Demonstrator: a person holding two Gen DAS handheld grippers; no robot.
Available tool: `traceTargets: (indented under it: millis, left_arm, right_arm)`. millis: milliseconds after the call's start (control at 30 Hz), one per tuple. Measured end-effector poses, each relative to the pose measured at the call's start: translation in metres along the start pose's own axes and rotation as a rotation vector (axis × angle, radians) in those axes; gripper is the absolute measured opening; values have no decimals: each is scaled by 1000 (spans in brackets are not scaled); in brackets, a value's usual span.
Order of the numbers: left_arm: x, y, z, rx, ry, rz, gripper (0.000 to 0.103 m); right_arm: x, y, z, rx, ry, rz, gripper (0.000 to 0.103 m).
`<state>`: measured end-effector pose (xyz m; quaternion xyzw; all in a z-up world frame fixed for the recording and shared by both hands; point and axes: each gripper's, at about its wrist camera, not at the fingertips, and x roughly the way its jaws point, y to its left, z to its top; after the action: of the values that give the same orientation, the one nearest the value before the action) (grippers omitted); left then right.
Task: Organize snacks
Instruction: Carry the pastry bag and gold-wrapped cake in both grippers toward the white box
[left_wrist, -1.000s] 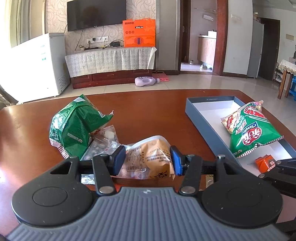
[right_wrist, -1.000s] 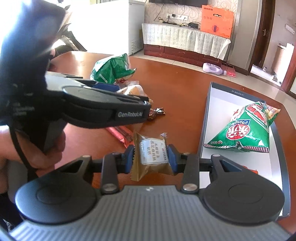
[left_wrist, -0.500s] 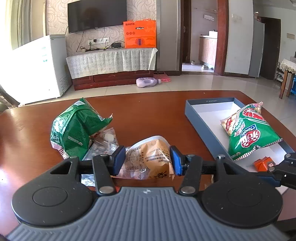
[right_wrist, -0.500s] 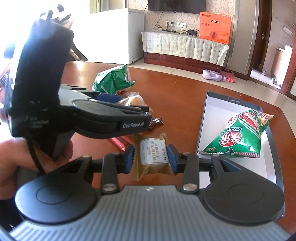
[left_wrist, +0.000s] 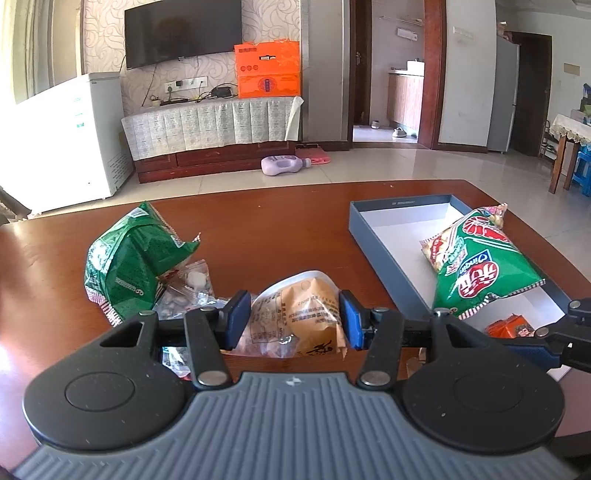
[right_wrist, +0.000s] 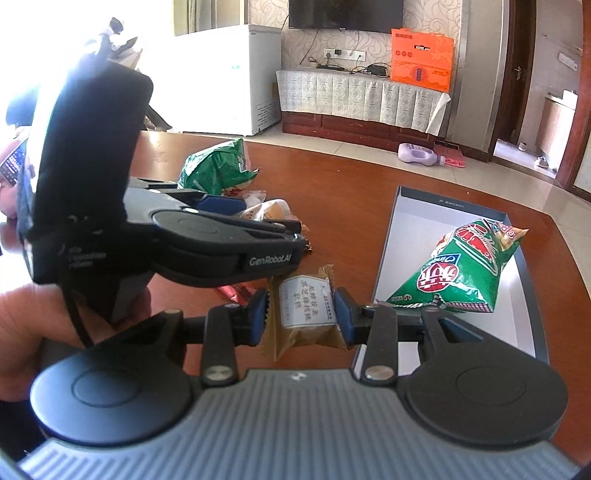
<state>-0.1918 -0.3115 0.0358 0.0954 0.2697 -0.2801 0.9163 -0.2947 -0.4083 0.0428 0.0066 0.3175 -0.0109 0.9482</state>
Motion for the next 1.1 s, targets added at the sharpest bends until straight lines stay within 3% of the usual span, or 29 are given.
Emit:
traceTargets:
  millis: [767,1100]
  left_arm:
    - [-5,-36,11,13,-25,-61,58]
    - [0,-56,14,18,-20,-106,58]
  right_arm:
    - [-17,-30,-7,61,-31,-46,42]
    - [-20,-73,-20,148,4,-133,42]
